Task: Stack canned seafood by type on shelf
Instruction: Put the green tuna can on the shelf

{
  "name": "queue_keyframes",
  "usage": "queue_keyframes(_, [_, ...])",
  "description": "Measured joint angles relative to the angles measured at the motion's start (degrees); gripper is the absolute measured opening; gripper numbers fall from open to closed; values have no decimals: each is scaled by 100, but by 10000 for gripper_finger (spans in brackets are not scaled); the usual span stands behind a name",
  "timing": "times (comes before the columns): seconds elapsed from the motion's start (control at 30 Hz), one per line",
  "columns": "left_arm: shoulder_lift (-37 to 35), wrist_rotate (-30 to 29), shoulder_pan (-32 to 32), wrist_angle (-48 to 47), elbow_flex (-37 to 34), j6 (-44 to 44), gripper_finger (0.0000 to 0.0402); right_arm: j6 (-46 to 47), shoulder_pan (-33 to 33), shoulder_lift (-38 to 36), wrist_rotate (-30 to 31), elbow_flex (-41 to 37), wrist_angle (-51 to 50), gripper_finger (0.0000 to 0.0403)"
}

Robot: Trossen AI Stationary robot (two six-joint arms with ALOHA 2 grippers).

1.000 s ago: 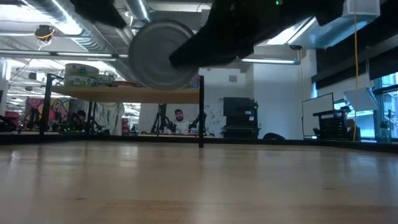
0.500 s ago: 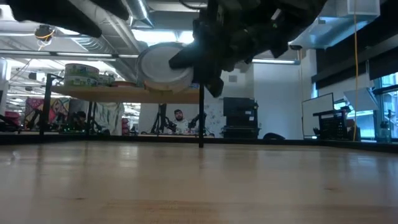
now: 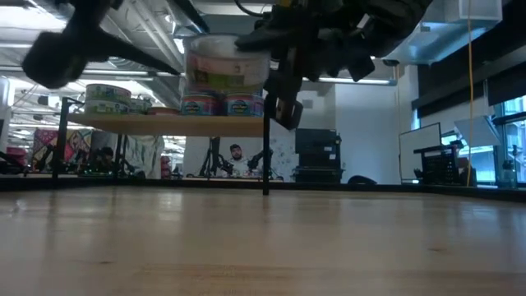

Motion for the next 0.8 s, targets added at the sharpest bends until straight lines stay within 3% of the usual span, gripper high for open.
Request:
queue_keyframes(0.3, [199,2,127,851,-2,879,233,136,0,0,-277,0,367,141])
queue_keyframes(0.47, [199,5,149,1170,-2,918,229,140,4,0,-368,0,520,141])
queue_keyframes(0.67, [199,33,120,1142,-2,765,159,83,4,0,-439,0,517,144])
queue_keyframes(0.8, [186,-5,126,1185,0,152,134,-21,-13,0,-379,0,491,225])
